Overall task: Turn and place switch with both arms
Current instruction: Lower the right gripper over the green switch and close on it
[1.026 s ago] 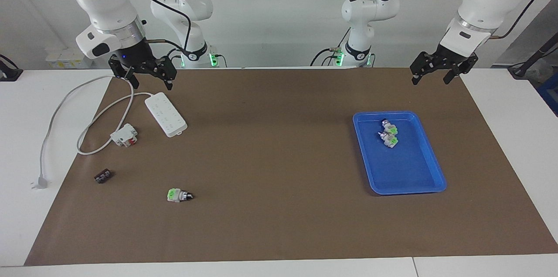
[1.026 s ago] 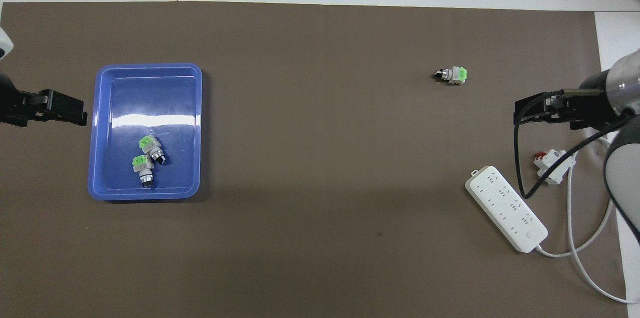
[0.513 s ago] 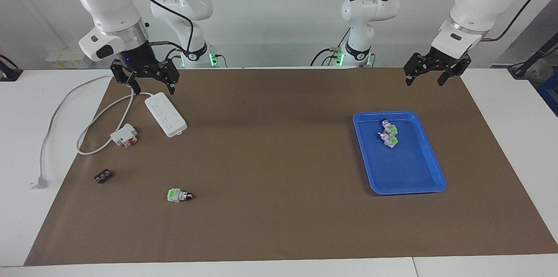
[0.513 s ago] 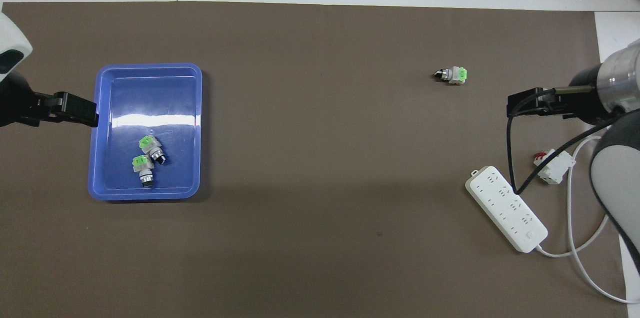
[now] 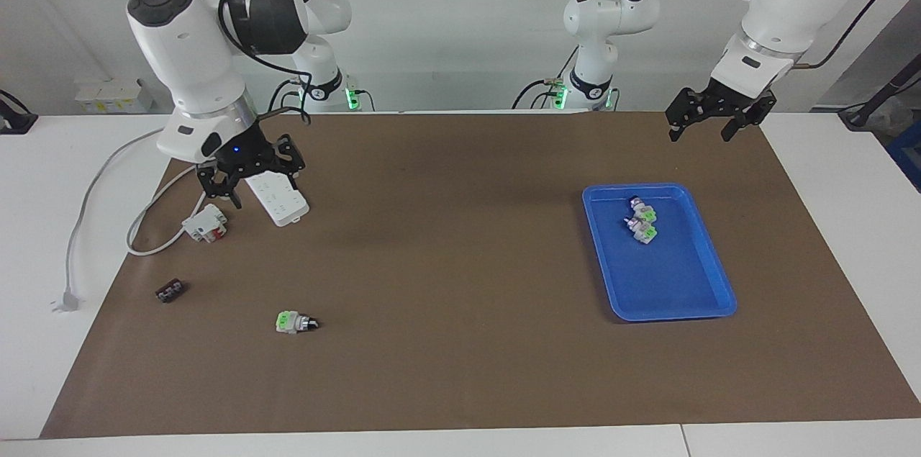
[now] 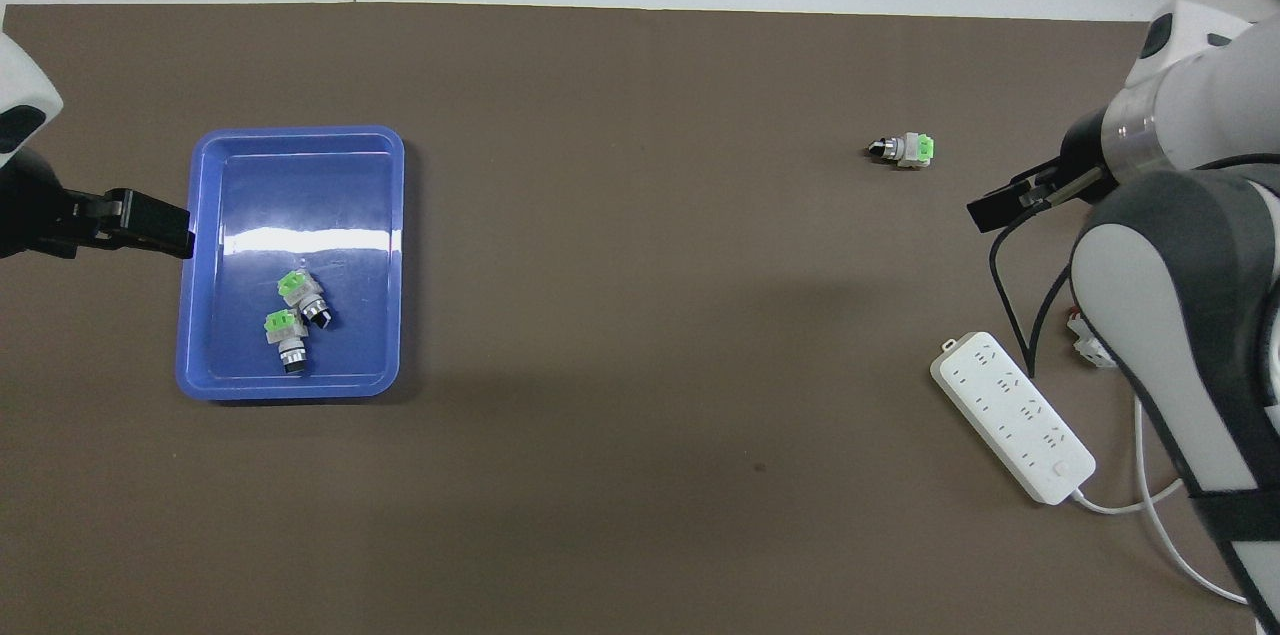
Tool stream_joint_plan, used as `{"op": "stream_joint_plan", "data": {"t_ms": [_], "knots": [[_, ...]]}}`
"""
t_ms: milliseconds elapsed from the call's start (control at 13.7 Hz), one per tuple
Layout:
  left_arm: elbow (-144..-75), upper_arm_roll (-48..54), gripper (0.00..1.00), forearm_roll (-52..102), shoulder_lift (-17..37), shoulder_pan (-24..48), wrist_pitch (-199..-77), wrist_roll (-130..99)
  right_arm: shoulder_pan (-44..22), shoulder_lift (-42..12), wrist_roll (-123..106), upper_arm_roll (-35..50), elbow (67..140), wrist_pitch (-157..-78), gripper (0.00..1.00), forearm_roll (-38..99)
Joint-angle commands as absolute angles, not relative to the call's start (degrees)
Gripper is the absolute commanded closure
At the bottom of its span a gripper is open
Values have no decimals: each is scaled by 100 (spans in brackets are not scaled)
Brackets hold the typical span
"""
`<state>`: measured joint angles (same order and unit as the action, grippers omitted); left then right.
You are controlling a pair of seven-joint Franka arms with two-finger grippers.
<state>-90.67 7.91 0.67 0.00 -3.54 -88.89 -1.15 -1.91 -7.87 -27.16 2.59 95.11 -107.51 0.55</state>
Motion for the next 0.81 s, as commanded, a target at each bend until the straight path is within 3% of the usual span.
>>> {"op": "stream_joint_plan", "data": {"t_ms": [0,733], "knots": [[-9281,756,0,-26,-176,-483,-8982,-123,-88,-1246,-4186,281,9283,-10968,1,44],[-9281,756,0,-26,-176,-483,-8974,-123,491,-2890,-8074,711,8429,-11733,2,175]]}}
